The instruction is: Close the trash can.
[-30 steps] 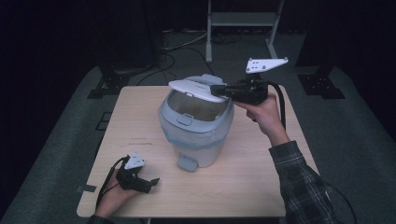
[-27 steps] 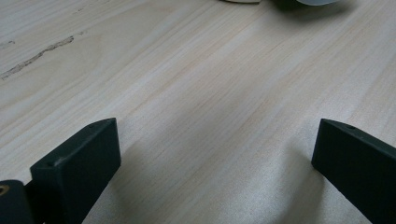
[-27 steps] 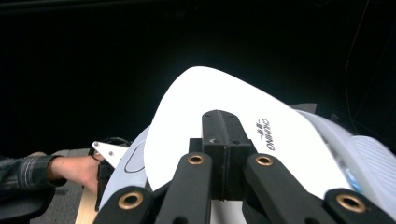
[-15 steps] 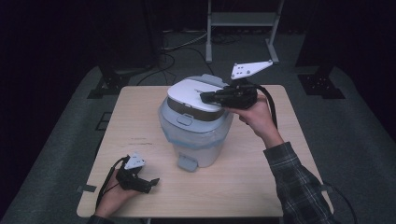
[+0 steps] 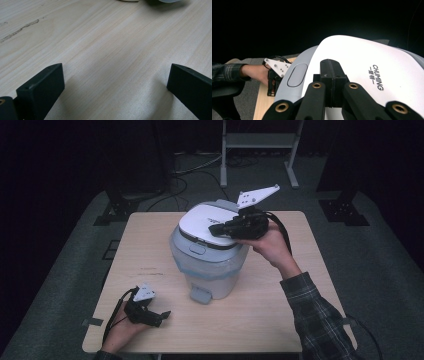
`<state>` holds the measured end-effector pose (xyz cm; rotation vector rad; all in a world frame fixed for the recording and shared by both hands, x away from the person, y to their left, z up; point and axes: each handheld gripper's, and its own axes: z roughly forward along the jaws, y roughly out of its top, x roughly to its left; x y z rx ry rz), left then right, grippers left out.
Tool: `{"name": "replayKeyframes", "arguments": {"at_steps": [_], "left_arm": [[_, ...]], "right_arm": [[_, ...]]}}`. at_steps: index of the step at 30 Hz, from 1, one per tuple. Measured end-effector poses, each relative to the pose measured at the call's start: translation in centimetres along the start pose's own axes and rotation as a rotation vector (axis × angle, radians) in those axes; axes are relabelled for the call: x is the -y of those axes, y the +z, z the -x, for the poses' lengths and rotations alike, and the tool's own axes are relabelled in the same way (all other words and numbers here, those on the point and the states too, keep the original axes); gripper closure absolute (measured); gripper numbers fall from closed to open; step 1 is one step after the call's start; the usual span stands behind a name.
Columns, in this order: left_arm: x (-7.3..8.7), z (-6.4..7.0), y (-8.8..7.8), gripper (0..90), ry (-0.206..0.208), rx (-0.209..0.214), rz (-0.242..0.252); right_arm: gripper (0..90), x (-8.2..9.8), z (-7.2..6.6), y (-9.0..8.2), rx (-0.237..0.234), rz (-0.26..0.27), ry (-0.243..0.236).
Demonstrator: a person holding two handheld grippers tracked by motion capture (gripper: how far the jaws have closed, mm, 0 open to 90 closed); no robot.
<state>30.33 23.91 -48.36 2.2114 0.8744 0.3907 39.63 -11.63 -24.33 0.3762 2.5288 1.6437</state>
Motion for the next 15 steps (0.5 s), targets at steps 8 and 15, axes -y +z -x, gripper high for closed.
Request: {"name": "replayKeyframes", "arguments": {"at_steps": [8, 15], "left_arm": [[0.0, 0.0, 0.0, 0.2, 0.002, 0.002, 0.0], [0.0, 0.0, 0.0, 0.2, 0.002, 0.003, 0.0]], "right_arm": [[90.0, -0.1, -0.4, 1.5, 0.005, -0.054, -0.026], [90.0, -0.2, -0.6, 1.9, 0.012, -0.065, -0.029]]}}
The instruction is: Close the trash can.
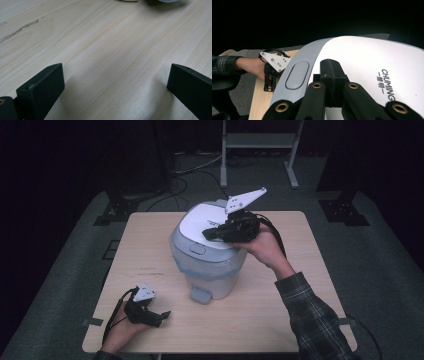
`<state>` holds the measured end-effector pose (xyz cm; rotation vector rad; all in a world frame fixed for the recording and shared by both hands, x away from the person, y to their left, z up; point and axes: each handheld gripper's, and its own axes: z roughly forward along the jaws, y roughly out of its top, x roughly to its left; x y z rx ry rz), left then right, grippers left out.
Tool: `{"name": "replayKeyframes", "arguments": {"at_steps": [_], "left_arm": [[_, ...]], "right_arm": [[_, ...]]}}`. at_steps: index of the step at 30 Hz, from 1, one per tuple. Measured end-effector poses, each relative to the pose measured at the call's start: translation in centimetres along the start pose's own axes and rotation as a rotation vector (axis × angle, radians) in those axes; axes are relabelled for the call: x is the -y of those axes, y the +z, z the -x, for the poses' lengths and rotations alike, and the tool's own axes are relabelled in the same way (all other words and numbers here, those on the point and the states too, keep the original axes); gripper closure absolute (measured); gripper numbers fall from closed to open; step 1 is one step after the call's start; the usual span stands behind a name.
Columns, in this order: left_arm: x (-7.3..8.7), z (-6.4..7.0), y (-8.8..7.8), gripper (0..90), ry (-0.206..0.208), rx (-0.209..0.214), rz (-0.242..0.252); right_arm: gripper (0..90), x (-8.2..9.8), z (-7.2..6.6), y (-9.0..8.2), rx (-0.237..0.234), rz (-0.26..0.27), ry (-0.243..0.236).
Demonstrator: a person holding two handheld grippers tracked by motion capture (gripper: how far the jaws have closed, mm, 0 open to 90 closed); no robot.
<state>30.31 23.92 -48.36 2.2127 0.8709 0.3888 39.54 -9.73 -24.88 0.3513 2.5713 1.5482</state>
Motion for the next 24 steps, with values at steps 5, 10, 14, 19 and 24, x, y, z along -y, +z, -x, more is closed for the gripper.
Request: {"name": "replayKeyframes", "arguments": {"at_steps": [5, 10, 14, 19, 24], "left_arm": [[0.0, 0.0, 0.0, 0.2, 0.0, 0.0, 0.0], [0.0, 0.0, 0.0, 0.2, 0.001, 0.001, 0.0], [0.0, 0.0, 0.0, 0.2, 0.001, 0.001, 0.0], [0.0, 0.0, 0.0, 0.2, -0.001, 0.001, 0.002], [0.0, 0.0, -0.1, 0.2, 0.001, 0.0, -0.002]], "right_arm": [[90.0, -0.1, -0.2, 0.2, 0.013, -0.002, -0.007], [90.0, 0.0, -0.6, 0.5, 0.04, -0.021, -0.023], [90.0, 0.1, -0.4, 0.5, 0.032, -0.008, -0.006], [70.0, 0.6, -0.1, -0.8, 0.031, 0.067, 0.029], [50.0, 1.7, 0.0, -2.9, 0.081, 0.102, 0.054]]}}
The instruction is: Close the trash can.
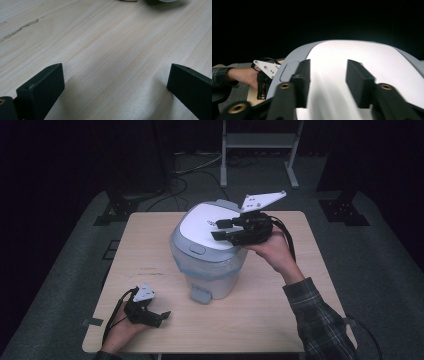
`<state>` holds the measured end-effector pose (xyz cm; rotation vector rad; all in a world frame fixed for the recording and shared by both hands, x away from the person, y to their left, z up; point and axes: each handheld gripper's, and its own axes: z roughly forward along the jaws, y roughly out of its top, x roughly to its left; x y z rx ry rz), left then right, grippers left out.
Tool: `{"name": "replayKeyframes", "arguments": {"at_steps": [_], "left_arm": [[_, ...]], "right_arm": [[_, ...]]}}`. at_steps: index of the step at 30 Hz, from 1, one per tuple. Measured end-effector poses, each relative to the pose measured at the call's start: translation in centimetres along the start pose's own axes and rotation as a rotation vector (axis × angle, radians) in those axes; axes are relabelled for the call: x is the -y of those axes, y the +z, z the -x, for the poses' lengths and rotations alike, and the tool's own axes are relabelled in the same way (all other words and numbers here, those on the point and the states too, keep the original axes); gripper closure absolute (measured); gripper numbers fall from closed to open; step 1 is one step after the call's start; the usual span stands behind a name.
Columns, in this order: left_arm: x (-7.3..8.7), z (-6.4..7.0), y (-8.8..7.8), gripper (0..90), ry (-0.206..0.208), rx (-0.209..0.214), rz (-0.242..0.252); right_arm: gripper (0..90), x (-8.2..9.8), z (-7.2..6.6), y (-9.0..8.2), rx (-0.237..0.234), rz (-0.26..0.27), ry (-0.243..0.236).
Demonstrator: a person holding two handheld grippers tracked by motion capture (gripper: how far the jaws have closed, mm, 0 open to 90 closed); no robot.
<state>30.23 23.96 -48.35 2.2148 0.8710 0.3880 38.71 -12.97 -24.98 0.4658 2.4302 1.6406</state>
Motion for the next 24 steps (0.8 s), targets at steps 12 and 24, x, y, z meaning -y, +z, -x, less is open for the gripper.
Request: {"name": "replayKeyframes", "arguments": {"at_steps": [12, 24], "left_arm": [[0.0, 0.0, 0.0, 0.2, 0.001, 0.001, 0.001], [0.0, 0.0, 0.0, 0.2, 0.001, 0.001, 0.001]], "right_arm": [[34.1, 3.1, 0.1, -6.4, 0.095, 0.037, 0.031], [29.6, 7.5, -0.5, -9.7, 0.158, 0.017, 0.068]]}}
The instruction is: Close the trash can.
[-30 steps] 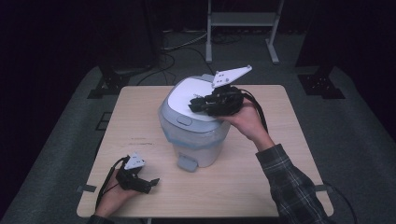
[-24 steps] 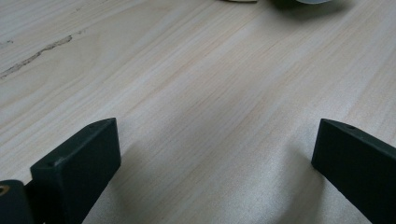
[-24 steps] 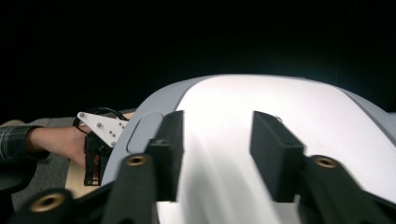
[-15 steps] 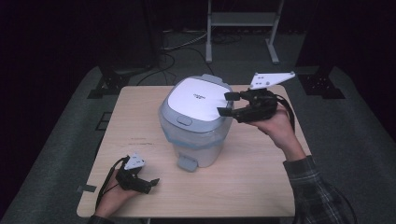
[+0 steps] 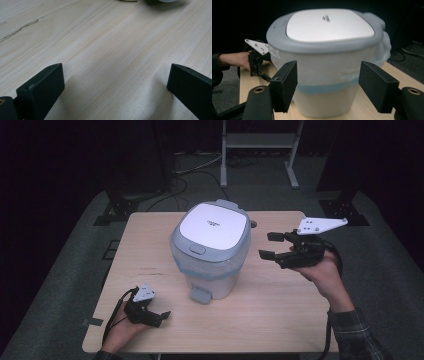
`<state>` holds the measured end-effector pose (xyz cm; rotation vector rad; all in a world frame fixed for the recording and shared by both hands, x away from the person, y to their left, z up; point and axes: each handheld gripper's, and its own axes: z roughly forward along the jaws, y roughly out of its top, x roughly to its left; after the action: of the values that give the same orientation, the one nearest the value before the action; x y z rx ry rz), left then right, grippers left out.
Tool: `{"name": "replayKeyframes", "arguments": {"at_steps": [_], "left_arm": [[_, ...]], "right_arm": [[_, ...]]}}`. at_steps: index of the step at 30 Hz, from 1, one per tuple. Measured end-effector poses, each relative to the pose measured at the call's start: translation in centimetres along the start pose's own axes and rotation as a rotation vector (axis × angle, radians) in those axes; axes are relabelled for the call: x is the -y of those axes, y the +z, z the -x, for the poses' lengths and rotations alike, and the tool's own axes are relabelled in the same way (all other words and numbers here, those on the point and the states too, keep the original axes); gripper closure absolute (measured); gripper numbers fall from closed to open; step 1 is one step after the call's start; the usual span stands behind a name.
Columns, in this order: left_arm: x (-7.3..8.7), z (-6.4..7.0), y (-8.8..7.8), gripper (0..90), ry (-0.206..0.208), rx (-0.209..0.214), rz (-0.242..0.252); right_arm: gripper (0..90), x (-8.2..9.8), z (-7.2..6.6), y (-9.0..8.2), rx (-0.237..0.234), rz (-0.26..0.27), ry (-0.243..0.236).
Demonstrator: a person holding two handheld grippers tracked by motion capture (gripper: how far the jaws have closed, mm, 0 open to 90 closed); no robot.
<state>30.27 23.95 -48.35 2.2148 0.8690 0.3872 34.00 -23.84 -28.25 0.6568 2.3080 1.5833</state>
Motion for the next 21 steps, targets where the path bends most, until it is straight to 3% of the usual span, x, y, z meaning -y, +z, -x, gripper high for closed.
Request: {"name": "replayKeyframes", "arguments": {"at_steps": [13, 21], "left_arm": [[0.0, 0.0, 0.0, 0.2, 0.001, 0.0, -0.002], [0.0, 0.0, 0.0, 0.2, 0.0, 0.0, -0.001]], "right_arm": [[13.5, 5.6, -0.1, -0.4, 0.069, -0.069, 0.078], [10.5, 9.4, -0.3, 0.2, 0.106, -0.132, 0.123]]}}
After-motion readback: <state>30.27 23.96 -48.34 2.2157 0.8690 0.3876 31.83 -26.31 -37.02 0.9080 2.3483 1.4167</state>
